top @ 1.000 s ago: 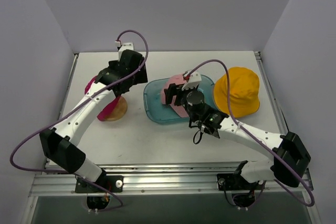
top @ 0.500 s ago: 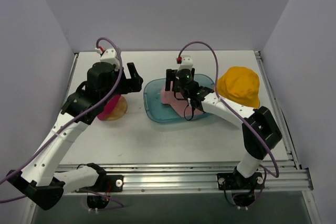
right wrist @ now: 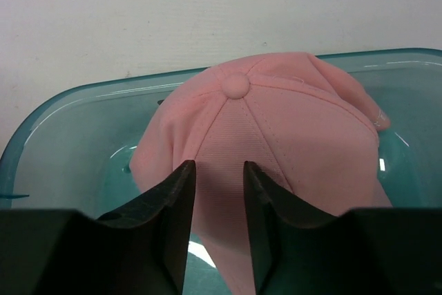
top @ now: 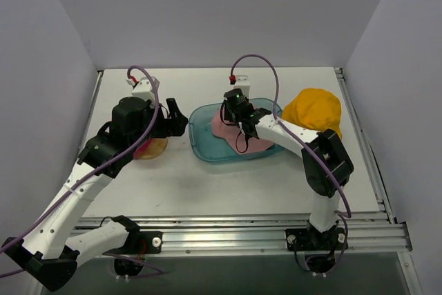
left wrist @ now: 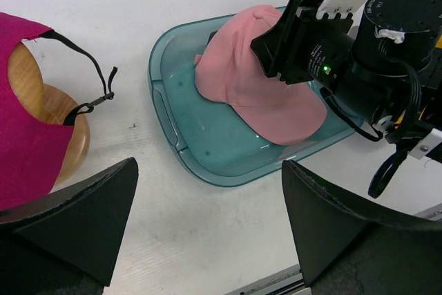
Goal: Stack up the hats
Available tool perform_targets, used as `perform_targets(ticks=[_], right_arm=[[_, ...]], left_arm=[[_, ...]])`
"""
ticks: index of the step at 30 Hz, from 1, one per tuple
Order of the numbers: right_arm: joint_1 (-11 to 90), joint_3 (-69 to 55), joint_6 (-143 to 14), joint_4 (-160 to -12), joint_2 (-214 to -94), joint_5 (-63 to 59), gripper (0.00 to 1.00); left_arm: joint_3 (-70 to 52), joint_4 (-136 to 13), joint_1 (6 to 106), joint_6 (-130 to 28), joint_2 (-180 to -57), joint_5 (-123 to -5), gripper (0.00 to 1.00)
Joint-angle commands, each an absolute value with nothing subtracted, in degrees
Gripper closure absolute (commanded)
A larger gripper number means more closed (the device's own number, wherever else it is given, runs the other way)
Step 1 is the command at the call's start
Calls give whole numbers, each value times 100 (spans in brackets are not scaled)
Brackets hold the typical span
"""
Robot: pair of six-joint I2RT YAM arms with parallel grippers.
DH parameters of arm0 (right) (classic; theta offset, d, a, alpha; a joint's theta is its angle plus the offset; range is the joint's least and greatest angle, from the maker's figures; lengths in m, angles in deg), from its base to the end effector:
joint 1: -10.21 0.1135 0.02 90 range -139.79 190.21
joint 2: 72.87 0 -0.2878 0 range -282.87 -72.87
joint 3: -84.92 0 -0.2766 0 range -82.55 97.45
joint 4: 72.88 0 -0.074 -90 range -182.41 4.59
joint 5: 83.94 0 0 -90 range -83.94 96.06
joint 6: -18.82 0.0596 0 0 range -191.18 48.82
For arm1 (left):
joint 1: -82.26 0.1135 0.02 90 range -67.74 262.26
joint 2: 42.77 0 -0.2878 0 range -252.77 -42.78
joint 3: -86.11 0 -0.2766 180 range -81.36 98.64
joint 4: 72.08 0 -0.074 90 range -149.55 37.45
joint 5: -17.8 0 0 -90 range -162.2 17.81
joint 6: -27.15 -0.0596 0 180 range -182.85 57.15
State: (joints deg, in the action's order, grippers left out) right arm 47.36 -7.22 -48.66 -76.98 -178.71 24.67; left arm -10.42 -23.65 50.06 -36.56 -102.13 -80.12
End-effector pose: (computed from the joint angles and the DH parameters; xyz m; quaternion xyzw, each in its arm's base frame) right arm 0.3961 0.2763 0.2559 -0.0146 0.8234 0.1579 0.5449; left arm 0.2134 -0.1247 0.4193 0.0058 0.8390 -0.2137 0.5004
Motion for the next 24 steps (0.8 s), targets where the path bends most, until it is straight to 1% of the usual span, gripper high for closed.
perform_targets(ticks=[1, 2, 3, 4, 7, 8, 11, 12, 14, 19, 21, 22, 24], right_arm=[[4713, -521, -4851, -8031, -17939, 2627, 72], [4713, -503, -4868, -8057, -17939, 2636, 80], [4713, -451, -4886, -8153, -17939, 2662, 81], [4713, -415, -4964, -8215, -17922, 2689, 76], [4713, -485, -5175, -8216, -17694, 2698, 54], [4713, -538, -5420, -8181, -17606, 2498, 44], [4608, -670, -5895, -8224, -17237, 2137, 36], [4546, -713, -6001, -8233, -17158, 1874, 34], [4528, -845, -6099, -8259, -17017, 1767, 32], [4406, -969, -6389, -8232, -16682, 1222, 29], [4344, -907, -6415, -8303, -16682, 1134, 29], [4292, -898, -6450, -8312, -16700, 829, 29], [4098, -776, -6529, -8478, -16857, 668, 29]], left_arm=[[-1157, -2686, 4992, -3683, -10052, -7896, 6], [-1184, -2695, 4992, -3683, -10043, -7896, 6], [-1210, -2703, 4983, -3683, -10034, -7896, 6], [-1271, -2712, 4983, -3683, -10034, -7905, 6], [-1359, -2808, 4992, -3797, -10052, -7765, 6], [-1403, -2896, 4992, -3841, -10069, -7669, 6], [-1430, -2984, 4992, -3991, -10131, -7379, 6], [-1421, -2985, 4992, -3999, -10122, -7360, 6], [-1430, -3028, 4992, -4008, -10096, -7317, 6], [-1683, -3247, 4992, -3921, -10034, -7237, 6], [-1895, -3677, 4992, -3868, -10034, -7063, 6], [-2131, -3862, 4983, -3868, -10069, -6974, 6], [-2299, -4319, 4992, -3824, -10139, -6833, 6]])
